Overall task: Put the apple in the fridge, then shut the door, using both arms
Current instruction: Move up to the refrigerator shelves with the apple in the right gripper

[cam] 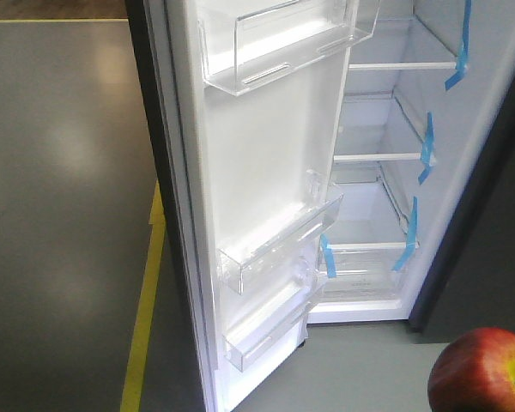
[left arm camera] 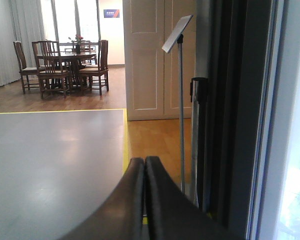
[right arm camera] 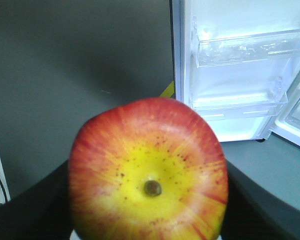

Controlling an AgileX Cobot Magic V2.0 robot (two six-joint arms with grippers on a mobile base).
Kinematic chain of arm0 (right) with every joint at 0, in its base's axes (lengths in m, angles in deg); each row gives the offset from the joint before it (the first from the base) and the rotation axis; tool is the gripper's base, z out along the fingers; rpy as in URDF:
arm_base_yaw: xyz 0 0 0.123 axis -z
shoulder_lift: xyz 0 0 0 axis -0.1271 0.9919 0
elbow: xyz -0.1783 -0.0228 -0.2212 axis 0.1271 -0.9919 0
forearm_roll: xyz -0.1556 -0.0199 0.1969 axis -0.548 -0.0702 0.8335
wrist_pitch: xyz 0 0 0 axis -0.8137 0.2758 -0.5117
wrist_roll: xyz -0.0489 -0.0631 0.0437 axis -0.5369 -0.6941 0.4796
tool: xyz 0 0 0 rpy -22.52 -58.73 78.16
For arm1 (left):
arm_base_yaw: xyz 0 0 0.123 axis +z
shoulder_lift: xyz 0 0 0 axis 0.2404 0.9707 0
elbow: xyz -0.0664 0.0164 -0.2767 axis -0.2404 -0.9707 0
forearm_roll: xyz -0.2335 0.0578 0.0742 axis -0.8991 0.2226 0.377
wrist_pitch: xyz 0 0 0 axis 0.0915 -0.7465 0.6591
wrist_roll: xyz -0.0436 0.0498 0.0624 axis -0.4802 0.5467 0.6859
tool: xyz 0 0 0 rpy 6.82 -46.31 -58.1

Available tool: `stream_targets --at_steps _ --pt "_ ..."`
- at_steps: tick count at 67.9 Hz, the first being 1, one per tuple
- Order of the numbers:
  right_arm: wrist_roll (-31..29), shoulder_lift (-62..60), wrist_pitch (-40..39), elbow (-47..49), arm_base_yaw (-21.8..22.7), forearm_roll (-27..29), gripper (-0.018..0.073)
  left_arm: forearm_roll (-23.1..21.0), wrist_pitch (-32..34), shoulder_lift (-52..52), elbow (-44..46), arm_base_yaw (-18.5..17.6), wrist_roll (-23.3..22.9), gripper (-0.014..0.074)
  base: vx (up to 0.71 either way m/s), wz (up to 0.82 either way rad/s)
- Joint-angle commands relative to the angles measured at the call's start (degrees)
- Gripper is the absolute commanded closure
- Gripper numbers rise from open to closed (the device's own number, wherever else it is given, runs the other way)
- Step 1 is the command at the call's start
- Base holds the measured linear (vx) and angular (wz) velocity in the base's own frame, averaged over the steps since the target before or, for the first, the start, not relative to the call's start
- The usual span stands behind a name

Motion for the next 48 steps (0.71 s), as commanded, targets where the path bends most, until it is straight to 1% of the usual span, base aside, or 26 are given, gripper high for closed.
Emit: stream_targets --at_steps 1,48 --pt "0.0 0.2 -3.8 1.5 -0.2 0.6 0.0347 -0.2 4.4 -0.9 -1.6 0.0 -0.5 0.0602 0.05 0.02" --pt "0.0 0.2 -3.8 1.5 -0.2 0.6 0.0347 -0.2 4.4 -0.9 -1.6 0.0 -0.5 0.0602 0.04 0.02"
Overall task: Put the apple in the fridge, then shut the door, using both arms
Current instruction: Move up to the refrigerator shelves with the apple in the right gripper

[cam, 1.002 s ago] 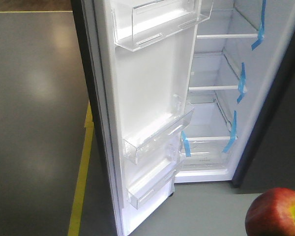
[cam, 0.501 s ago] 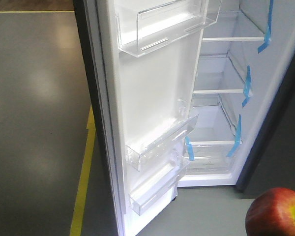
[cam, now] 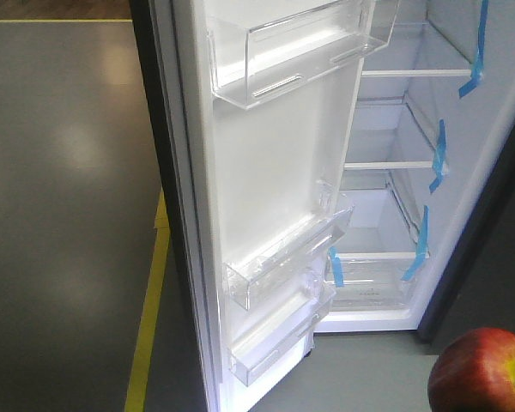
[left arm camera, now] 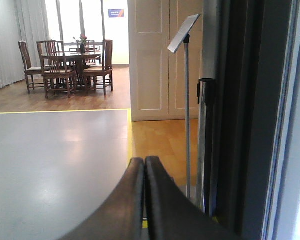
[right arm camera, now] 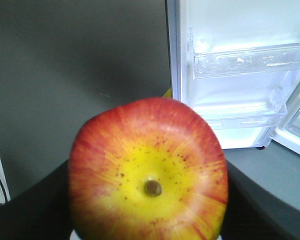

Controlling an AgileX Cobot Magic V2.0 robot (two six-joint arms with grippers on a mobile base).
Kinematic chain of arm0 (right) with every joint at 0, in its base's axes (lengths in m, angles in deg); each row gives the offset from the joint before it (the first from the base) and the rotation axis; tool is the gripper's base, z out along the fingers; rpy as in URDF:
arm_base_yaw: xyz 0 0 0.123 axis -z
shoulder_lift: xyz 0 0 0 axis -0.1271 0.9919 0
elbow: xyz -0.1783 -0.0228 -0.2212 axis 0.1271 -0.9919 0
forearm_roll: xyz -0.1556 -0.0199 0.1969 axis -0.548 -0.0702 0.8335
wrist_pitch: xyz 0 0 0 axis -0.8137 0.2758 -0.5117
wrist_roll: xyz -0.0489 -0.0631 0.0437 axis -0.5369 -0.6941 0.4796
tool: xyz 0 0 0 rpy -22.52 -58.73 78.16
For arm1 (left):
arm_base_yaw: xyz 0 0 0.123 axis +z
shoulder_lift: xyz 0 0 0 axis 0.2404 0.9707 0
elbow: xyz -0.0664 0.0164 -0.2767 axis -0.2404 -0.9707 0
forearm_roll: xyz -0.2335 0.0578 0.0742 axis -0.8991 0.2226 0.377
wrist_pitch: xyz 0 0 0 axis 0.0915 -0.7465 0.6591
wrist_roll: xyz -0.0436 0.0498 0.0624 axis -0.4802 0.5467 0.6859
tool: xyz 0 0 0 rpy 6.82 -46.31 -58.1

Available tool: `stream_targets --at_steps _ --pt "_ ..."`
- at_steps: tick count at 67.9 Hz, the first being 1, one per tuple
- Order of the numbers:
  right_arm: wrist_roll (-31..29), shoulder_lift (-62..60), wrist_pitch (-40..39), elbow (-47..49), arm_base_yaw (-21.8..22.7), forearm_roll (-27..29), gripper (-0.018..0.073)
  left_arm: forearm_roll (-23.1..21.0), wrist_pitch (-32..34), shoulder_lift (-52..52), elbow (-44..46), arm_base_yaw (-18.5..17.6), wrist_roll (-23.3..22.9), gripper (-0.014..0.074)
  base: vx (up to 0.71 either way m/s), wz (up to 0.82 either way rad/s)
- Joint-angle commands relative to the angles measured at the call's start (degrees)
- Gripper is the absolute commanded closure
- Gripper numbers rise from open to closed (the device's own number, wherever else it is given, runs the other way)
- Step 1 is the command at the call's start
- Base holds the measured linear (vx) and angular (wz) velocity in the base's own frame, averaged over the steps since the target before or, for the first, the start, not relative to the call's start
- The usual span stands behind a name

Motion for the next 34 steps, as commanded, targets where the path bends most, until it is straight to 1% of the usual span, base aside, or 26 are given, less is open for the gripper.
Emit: stream_targets --at_steps 1,34 --pt "0.0 0.2 -3.8 1.5 -0.2 0.6 0.0347 -0.2 4.4 -0.9 -1.6 0.0 -0.5 0.0602 0.04 0.02" --pt "0.0 0.2 -3.8 1.5 -0.2 0.6 0.0347 -0.2 4.4 -0.9 -1.6 0.0 -0.5 0.0602 0.04 0.02"
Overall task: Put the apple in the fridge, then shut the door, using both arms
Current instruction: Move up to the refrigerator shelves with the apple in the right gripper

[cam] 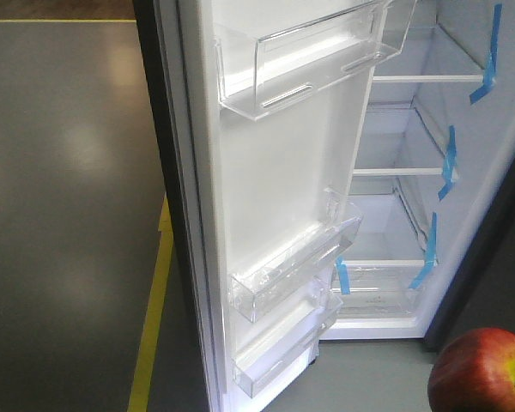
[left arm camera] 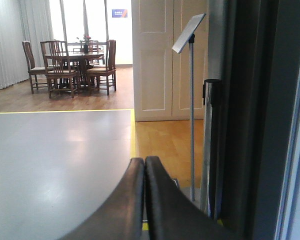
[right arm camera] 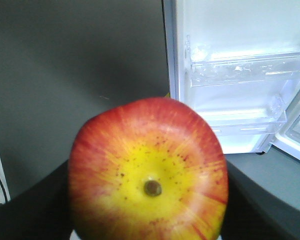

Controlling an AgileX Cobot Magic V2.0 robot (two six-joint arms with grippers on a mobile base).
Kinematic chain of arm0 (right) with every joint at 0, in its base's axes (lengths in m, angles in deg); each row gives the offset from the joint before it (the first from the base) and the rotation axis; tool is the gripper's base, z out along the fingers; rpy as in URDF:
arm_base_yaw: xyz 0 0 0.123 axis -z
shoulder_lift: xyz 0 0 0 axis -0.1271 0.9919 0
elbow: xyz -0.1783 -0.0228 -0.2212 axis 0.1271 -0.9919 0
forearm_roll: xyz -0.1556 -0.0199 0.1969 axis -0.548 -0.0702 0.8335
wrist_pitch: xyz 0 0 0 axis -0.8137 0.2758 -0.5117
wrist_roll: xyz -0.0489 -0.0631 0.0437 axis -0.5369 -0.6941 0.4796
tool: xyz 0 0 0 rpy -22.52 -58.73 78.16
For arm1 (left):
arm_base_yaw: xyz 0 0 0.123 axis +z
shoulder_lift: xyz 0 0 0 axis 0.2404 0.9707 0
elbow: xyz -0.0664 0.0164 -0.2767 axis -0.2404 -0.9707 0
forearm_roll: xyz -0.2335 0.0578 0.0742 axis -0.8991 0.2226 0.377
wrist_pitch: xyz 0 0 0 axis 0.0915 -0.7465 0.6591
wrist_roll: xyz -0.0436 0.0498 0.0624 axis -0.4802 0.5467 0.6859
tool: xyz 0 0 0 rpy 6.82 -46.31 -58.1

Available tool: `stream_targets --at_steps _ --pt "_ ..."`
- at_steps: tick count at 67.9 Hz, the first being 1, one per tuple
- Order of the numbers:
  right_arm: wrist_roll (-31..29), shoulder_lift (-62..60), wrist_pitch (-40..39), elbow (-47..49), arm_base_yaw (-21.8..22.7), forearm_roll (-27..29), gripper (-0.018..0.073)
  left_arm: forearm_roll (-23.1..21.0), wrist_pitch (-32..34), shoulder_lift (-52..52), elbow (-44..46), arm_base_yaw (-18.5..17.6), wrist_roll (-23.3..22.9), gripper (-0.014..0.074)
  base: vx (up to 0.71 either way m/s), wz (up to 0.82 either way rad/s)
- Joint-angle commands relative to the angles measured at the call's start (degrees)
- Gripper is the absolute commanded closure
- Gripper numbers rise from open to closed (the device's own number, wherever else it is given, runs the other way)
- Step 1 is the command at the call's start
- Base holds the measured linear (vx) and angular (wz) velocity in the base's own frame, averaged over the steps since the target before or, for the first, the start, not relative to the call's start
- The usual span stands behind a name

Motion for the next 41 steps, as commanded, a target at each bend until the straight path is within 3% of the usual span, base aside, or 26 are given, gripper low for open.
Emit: stream_targets --at_steps 1,41 --pt "0.0 0.2 -3.8 1.5 -0.2 0.6 0.0347 -0.2 4.4 -0.9 -1.6 0.0 -0.5 0.0602 0.05 0.03" --pt "0.0 0.2 -3.8 1.5 -0.2 0.6 0.0347 -0.2 4.4 -0.9 -1.6 0.0 -0.5 0.0602 0.06 0.02"
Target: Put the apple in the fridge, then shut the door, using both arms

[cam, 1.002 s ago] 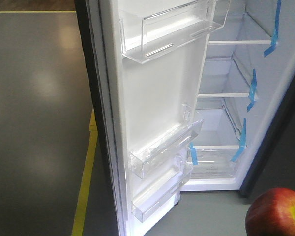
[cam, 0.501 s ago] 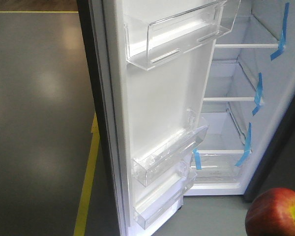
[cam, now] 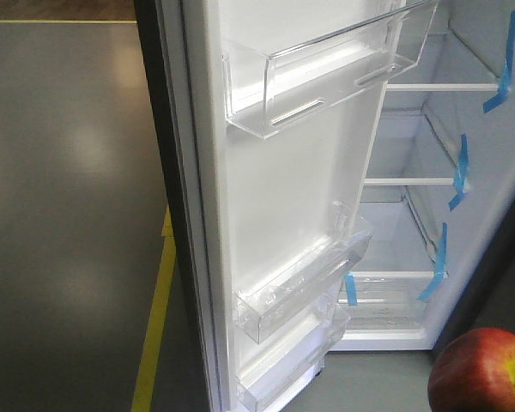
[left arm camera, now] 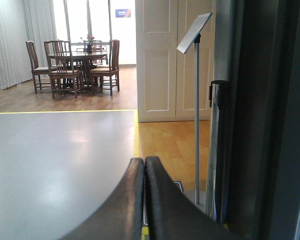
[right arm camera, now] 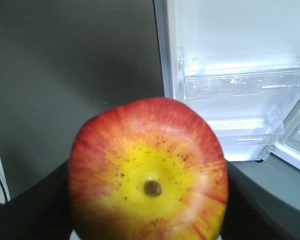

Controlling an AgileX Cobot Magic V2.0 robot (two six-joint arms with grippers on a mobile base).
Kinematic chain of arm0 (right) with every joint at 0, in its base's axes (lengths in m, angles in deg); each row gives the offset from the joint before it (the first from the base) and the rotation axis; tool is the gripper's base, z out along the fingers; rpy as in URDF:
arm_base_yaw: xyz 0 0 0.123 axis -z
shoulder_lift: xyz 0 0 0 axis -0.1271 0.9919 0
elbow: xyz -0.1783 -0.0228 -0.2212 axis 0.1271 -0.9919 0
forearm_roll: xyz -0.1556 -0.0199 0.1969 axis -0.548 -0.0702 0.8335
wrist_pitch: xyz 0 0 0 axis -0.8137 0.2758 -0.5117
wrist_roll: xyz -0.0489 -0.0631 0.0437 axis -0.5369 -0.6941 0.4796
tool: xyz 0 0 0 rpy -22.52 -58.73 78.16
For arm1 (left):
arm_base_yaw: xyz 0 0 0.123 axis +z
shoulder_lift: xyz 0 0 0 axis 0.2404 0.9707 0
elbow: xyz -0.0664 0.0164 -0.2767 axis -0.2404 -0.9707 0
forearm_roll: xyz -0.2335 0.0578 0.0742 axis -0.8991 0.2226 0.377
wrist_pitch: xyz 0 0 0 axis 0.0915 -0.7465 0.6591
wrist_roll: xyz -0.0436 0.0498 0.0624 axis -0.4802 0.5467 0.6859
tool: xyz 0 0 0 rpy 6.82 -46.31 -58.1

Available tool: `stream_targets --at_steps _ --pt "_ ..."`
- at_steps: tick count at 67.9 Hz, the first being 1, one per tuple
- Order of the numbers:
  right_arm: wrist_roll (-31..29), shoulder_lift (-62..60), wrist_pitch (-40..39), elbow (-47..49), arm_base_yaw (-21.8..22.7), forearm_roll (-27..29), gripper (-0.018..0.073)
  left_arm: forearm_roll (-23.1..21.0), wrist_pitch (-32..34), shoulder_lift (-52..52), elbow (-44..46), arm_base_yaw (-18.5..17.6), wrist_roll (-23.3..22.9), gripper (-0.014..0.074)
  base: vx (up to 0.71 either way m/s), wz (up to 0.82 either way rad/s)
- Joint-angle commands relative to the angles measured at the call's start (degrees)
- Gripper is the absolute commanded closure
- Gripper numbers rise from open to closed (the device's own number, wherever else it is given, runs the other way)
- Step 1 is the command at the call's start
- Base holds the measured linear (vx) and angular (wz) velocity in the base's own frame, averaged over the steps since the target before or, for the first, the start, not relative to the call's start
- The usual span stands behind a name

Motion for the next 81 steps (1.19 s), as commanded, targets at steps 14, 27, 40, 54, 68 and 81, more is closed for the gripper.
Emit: stream_targets --at_steps 14,27,40,54,68,81 --pt "0.0 0.2 -3.8 1.5 -0.2 0.6 0.0347 -0.2 4.4 -0.9 -1.6 0.0 -0.5 0.0602 0.06 0.01" --pt "0.0 0.2 -3.8 1.5 -0.2 0.6 0.0347 -0.2 4.4 -0.9 -1.6 0.0 -0.5 0.0602 0.05 0.0" --pt "0.0 0.2 -3.8 1.5 -0.2 0.6 0.0347 -0.2 4.4 -0.9 -1.6 0.0 -0.5 0.0602 0.04 0.0" --pt "0.0 0.2 -3.8 1.5 -0.2 0.6 0.0347 -0.2 4.4 -0.9 -1.6 0.0 -0.5 0.0602 0.04 -0.01" --pt "0.0 0.2 -3.8 1.5 -0.2 0.6 0.0347 -0.2 4.4 -0.9 -1.6 0.0 -0.5 0.0602 0.03 -0.02" --pt "0.0 0.2 -3.8 1.5 -0.2 0.6 0.0347 -0.2 4.4 -0.9 -1.6 0.0 -0.5 0.0602 0.01 -0.04"
